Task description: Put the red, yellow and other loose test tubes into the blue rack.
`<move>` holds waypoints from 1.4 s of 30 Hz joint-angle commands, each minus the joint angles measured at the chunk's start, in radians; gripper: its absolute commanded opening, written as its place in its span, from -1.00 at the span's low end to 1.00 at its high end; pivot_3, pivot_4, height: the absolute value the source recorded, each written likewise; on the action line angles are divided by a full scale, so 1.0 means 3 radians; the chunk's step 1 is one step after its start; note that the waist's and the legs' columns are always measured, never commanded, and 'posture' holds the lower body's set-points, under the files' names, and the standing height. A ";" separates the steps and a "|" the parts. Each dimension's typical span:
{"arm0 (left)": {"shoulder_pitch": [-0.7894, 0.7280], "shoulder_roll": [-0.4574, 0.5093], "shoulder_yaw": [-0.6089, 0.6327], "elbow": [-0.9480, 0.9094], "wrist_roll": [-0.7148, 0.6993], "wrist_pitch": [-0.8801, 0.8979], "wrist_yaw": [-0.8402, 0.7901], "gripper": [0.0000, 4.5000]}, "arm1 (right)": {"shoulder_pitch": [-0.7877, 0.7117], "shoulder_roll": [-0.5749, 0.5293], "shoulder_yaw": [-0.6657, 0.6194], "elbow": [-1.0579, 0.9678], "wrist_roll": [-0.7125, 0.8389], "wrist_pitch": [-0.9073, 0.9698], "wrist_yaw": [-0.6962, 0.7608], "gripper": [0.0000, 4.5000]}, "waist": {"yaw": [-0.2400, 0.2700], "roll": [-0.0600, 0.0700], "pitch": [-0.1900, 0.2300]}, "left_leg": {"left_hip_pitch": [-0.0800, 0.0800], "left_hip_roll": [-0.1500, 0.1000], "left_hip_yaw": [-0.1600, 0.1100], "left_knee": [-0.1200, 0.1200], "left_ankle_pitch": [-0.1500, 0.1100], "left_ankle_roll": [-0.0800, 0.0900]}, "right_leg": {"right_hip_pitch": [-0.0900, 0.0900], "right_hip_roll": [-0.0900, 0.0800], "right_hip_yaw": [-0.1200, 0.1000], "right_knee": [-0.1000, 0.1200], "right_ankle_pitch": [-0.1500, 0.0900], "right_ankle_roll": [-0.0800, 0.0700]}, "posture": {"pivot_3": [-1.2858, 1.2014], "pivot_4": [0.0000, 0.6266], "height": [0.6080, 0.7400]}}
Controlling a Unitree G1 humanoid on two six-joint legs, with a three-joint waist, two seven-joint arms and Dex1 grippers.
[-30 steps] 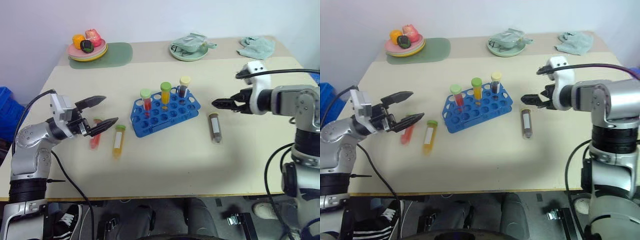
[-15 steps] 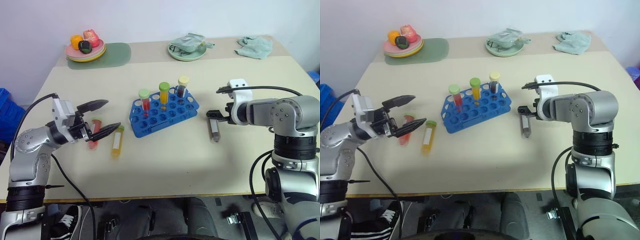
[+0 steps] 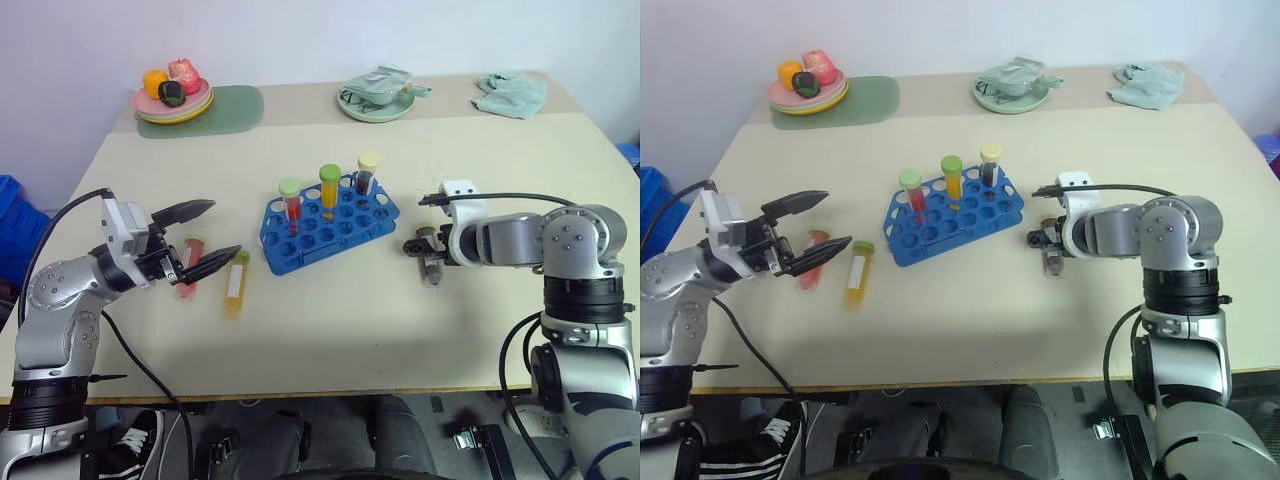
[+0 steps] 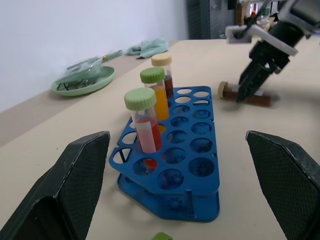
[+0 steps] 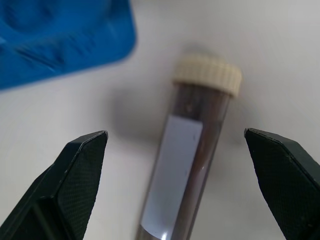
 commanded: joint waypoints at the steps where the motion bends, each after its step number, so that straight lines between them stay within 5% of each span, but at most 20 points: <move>1: -0.0015 0.0058 0.0100 -0.0093 -0.0045 0.0000 0.0019 0.99 | -0.0014 0.0008 -0.0049 -0.0040 0.0178 0.0022 -0.0183 1.00 | -0.0001 0.0000 0.0000 | 0.0000 0.0000 0.0000 0.0000 0.0000 0.0000 | 0.0000 0.0000 0.0000 0.0000 0.0000 0.0000 | 0.03 -0.52 1.00; 6: -0.0026 0.0052 0.0101 -0.0096 -0.0043 0.0006 0.0030 1.00 | -0.0002 0.0057 -0.0068 -0.0035 0.0234 0.0022 -0.0332 0.89 | -0.0001 0.0000 0.0000 | 0.0001 0.0001 0.0000 0.0000 0.0000 0.0000 | 0.0000 0.0001 0.0000 0.0000 0.0000 0.0000 | 0.03 -0.52 1.00; 8: -0.0025 0.0052 0.0097 -0.0098 -0.0034 0.0000 0.0033 1.00 | 0.0003 0.0096 -0.0090 -0.0031 0.0243 0.0022 -0.0355 0.61 | -0.0002 0.0000 0.0000 | 0.0001 0.0000 0.0000 0.0000 0.0000 0.0000 | 0.0000 0.0001 0.0000 -0.0001 0.0000 0.0000 | 0.03 -0.52 1.00; 14: -0.0026 0.0054 0.0104 -0.0092 -0.0036 0.0008 0.0053 1.00 | 0.0009 0.0042 0.0055 -0.0137 0.0142 0.0022 -0.0346 -0.65 | -0.0001 0.0000 0.0000 | 0.0001 0.0001 0.0000 0.0000 0.0000 0.0000 | 0.0001 0.0001 0.0000 -0.0001 0.0000 0.0000 | 0.03 -0.52 1.00; 25: -0.0047 0.0065 0.0103 -0.0058 -0.0030 -0.0007 0.0051 1.00 | -0.0170 0.0052 -0.0302 -0.0063 -0.0560 -0.0124 -0.0252 -0.66 | 0.0003 0.0000 0.0000 | 0.0002 0.0000 0.0000 0.0000 0.0000 0.0001 | 0.0003 0.0000 0.0000 -0.0001 0.0001 0.0001 | 0.03 -0.52 1.00; 32: -0.0116 0.0100 0.0120 0.0051 -0.0016 -0.0049 0.0018 1.00 | -0.0058 -0.0275 0.0021 -0.0466 -0.1298 -0.1600 0.0679 -0.66 | -0.0007 0.0001 0.0001 | 0.0002 0.0000 0.0012 -0.0002 0.0000 0.0001 | 0.0001 0.0002 0.0000 -0.0003 0.0001 0.0001 | 0.03 -0.52 1.00; 42: -0.0236 0.0167 0.0142 0.0185 -0.0018 -0.0055 -0.0015 1.00 | 0.0897 0.0441 -0.0171 -0.1082 -0.1356 -0.3598 0.2072 -0.66 | -0.0068 0.0000 0.0000 | 0.0002 0.0003 0.0009 -0.0006 -0.0001 0.0002 | 0.0003 0.0005 0.0000 -0.0003 0.0003 0.0005 | 0.03 -0.52 1.00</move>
